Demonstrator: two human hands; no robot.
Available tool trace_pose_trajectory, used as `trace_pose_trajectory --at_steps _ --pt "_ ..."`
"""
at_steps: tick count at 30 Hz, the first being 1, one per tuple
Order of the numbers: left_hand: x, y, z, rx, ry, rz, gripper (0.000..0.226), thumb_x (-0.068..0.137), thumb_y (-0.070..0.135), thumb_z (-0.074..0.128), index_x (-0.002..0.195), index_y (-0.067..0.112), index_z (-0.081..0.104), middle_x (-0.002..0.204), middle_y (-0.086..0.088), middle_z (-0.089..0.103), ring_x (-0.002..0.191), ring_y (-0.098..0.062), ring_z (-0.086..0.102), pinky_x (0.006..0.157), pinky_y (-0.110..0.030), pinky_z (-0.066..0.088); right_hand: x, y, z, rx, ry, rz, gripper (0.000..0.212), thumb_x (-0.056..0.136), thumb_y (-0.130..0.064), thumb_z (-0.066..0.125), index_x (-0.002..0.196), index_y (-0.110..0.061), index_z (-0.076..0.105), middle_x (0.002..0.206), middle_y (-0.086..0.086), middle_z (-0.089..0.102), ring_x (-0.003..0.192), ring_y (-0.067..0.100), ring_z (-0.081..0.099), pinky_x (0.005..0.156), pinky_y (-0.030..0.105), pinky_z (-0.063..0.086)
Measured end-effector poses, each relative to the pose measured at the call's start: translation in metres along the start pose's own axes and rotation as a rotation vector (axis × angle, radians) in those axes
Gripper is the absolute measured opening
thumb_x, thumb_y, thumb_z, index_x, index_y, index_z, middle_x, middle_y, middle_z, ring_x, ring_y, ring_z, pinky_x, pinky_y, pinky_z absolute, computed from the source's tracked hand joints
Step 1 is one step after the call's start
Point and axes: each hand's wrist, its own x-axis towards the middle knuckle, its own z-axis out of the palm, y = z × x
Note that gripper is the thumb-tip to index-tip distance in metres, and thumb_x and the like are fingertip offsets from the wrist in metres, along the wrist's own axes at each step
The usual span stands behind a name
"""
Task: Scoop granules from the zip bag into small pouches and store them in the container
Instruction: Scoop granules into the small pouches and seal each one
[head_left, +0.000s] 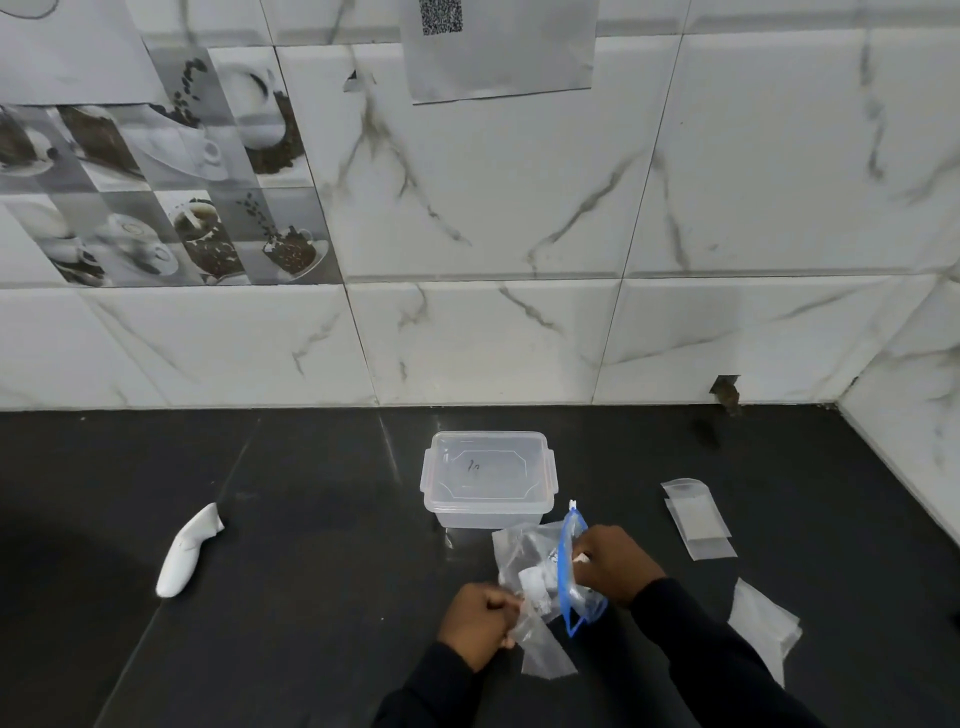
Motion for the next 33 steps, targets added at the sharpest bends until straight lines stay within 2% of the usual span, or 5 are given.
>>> trace_pose_trajectory --at_steps 7,15,24,27,33 --pt "-0.008 0.021 0.002 0.005 -0.007 0.229 0.035 0.085 -0.010 0.055 0.083 0.015 0.079 0.102 -0.001 0.070 0.054 -0.003 0.060 0.055 -0.019 0.048 0.004 0.004 0.013 0.069 0.041 -0.009 0.022 0.075 -0.015 0.059 0.058 -0.002 0.059 0.057 0.003 0.052 0.054 0.010 0.050 0.055 0.028 0.044" --pt "-0.008 0.001 -0.010 0.094 0.098 -0.036 0.017 0.083 -0.002 0.059 0.070 -0.004 0.069 0.049 -0.005 0.058 0.037 -0.007 0.054 0.047 -0.020 0.045 0.003 0.023 -0.008 0.353 0.110 0.072 0.034 0.076 -0.010 0.070 0.049 -0.018 0.050 0.051 0.000 0.040 0.051 0.009 0.036 0.049 0.021 0.033" --pt "-0.024 0.005 -0.015 0.244 0.262 0.050 0.023 0.078 0.013 0.074 0.056 0.014 0.068 0.069 -0.012 0.073 0.056 -0.010 0.066 0.066 -0.024 0.055 -0.006 0.031 -0.041 0.315 0.113 0.081 0.032 0.071 -0.033 0.069 0.048 -0.015 0.055 0.053 0.000 0.047 0.052 0.010 0.041 0.055 0.026 0.037" --pt "-0.032 0.017 -0.020 0.357 0.334 0.168 0.018 0.075 0.012 0.074 0.061 0.019 0.068 0.085 0.002 0.068 0.078 -0.005 0.065 0.075 -0.017 0.052 -0.020 0.040 -0.048 0.352 0.175 0.123 0.024 0.080 -0.018 0.073 0.062 -0.002 0.072 0.062 0.012 0.065 0.059 0.010 0.053 0.061 0.027 0.042" --pt "-0.045 0.049 -0.026 0.477 0.383 0.342 0.016 0.078 -0.001 0.062 0.075 0.010 0.073 0.091 0.009 0.066 0.073 0.001 0.064 0.065 -0.007 0.047 -0.063 0.017 -0.080 0.515 0.299 0.042 0.023 0.084 -0.005 0.070 0.062 -0.008 0.075 0.049 -0.004 0.059 0.043 -0.002 0.048 0.046 0.010 0.037"
